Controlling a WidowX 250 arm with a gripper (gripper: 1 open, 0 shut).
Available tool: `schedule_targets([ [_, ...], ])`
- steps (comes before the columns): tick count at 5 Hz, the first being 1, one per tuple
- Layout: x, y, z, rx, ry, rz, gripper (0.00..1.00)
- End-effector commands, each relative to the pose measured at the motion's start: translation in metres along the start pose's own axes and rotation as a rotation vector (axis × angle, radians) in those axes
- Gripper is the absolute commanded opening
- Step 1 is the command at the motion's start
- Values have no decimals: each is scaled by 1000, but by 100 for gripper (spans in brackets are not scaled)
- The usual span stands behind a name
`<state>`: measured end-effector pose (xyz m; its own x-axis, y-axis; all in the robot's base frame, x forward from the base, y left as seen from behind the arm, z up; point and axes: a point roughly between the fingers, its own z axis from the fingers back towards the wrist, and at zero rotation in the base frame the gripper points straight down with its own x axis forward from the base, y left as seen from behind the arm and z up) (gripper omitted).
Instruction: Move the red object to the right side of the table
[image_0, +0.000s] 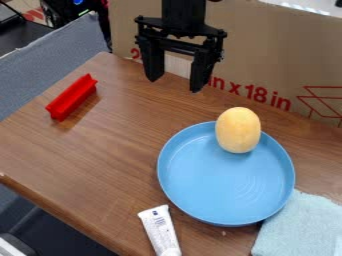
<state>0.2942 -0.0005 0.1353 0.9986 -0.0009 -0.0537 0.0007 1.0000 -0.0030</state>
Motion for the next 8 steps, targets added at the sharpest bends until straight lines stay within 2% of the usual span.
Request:
schedule_targets([
  [1,-4,15,-2,1,18,12,100],
  [2,-2,40,-13,-1,37,17,100],
  [3,-2,80,-15,24,30,38,100],
  [4,7,124,-18,28,18,54,100],
  [5,-6,146,-8,50,-9,91,100],
  [6,-2,148,2,67,-11,98,100],
  [8,12,184,-15,91,-41,31,100],
])
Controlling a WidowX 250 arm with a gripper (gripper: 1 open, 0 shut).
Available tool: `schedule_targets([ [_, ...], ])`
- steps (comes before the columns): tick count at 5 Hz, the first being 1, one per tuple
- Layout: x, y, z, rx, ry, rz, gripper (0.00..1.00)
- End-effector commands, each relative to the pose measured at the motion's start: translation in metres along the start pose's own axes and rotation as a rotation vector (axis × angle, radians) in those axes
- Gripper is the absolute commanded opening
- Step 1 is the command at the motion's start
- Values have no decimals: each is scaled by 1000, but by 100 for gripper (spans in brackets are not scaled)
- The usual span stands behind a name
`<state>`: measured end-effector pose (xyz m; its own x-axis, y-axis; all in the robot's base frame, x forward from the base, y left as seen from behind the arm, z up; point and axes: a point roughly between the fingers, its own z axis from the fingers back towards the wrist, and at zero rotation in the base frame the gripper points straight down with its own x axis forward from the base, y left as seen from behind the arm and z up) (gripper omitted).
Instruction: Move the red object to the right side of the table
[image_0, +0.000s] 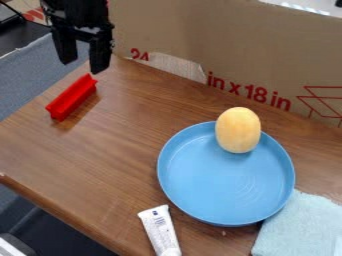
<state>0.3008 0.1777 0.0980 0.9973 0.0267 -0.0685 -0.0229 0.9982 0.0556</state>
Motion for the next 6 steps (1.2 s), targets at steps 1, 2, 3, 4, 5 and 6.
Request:
schedule_targets([
  [1,-6,14,6,39,-75,-9,100],
  [2,-2,33,-14,75,-85,-20,100],
  [3,9,43,-18,77,-117,-13,100],
  [4,4,61,-17,85,-135,11,100],
  [5,7,66,-24,86,-142,39,100],
  [6,22,67,-27,80,-145,25,100],
])
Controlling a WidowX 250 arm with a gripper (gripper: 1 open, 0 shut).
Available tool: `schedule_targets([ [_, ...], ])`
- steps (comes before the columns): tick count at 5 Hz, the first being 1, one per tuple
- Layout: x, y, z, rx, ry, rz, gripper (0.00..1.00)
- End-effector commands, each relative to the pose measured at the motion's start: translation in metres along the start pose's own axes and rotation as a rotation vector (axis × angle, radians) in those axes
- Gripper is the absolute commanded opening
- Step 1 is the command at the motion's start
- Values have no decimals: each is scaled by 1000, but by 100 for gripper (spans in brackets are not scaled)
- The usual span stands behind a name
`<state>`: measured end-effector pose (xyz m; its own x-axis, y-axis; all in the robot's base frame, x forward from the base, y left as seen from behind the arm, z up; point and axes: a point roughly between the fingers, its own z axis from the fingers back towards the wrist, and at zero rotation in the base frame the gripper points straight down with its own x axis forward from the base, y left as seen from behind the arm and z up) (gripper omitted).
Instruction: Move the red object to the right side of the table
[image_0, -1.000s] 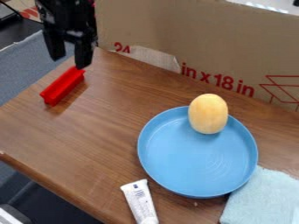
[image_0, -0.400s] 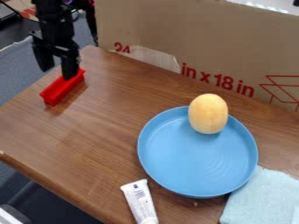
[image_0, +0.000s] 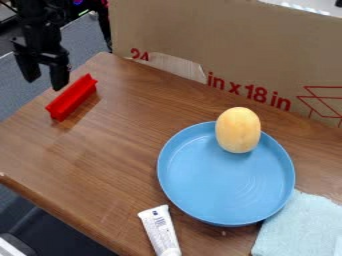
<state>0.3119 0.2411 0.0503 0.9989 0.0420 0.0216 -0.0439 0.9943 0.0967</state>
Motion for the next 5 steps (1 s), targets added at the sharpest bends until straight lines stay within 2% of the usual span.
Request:
schedule_targets([
  [1,11,18,23,31,-41,-6,100],
  [2,7,14,23,19,-33,-11,100],
  [3,10,21,14,16,-35,-11,100],
  [5,10,7,1,2,-6,-25,100],
])
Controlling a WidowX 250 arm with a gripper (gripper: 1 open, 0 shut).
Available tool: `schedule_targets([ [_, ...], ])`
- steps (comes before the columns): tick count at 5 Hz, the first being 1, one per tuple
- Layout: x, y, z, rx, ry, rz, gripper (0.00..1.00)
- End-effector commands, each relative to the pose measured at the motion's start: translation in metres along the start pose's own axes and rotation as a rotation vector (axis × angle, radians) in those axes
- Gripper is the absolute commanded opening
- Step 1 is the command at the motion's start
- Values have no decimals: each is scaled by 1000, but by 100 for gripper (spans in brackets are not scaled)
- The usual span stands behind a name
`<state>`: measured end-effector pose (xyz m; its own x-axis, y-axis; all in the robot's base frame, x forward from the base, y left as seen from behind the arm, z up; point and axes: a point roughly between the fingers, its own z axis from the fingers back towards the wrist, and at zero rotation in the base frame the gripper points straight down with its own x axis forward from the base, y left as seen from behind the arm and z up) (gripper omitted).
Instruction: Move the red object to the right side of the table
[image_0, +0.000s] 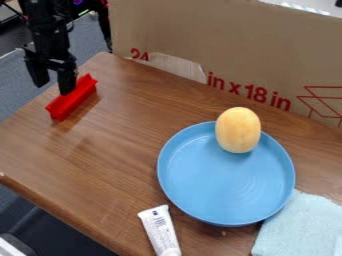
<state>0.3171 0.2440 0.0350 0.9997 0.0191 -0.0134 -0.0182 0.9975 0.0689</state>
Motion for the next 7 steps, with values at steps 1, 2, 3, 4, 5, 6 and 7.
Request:
schedule_targets([
  [1,9,16,1,8,-56,4,100],
  [2,1,17,-3,-7,-93,5,100],
  [3,-6,16,18,-6,-128,-1,100],
  [4,-7,16,17,-12,-137,0,100],
  [5,-3,16,3,-28,-156,11,100],
  [6,-16,10,0,-42,-177,18,0],
  [7,-1,6,24,-1,-201,11,0],
])
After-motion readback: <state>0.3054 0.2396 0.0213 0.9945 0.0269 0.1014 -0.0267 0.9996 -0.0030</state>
